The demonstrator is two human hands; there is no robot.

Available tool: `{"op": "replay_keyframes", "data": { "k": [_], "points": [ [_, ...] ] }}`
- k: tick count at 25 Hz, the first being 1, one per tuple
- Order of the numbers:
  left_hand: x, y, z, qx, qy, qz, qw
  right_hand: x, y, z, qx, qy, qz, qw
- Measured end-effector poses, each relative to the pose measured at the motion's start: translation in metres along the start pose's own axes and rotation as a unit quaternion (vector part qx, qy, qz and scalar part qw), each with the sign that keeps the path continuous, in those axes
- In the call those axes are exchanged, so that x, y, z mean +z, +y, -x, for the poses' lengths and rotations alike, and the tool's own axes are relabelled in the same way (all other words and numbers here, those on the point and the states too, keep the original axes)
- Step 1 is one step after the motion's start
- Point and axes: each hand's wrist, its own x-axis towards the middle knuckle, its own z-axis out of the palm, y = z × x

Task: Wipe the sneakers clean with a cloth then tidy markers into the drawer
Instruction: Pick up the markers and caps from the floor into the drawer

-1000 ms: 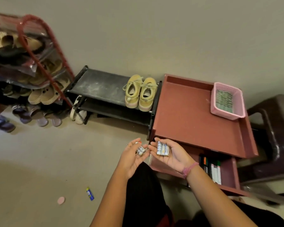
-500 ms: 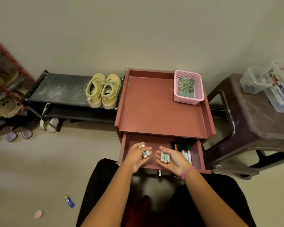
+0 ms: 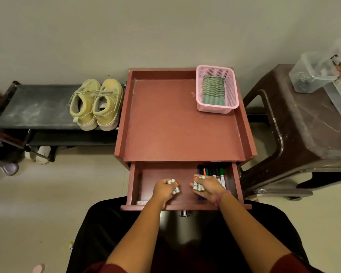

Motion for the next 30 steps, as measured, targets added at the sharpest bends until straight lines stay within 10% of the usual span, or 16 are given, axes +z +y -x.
{"op": "replay_keyframes", "data": {
  "k": [6, 12, 30],
  "points": [
    [0.019, -0.015, -0.039, 0.044, 0.008, -0.135, 0.99, 0.008, 0.009, -0.043, -0.028, 0.067, 0.224, 0.972],
    [0.025, -0.02, -0.054, 0.071, 0.026, -0.251, 0.965, 0.021, 0.023, -0.061, -0.046, 0.046, 0.511, 0.857],
    [0.028, -0.027, -0.068, 0.083, 0.007, -0.38, 0.921, 0.004, 0.033, -0.081, -0.053, 0.095, 0.49, 0.865]
  ]
}}
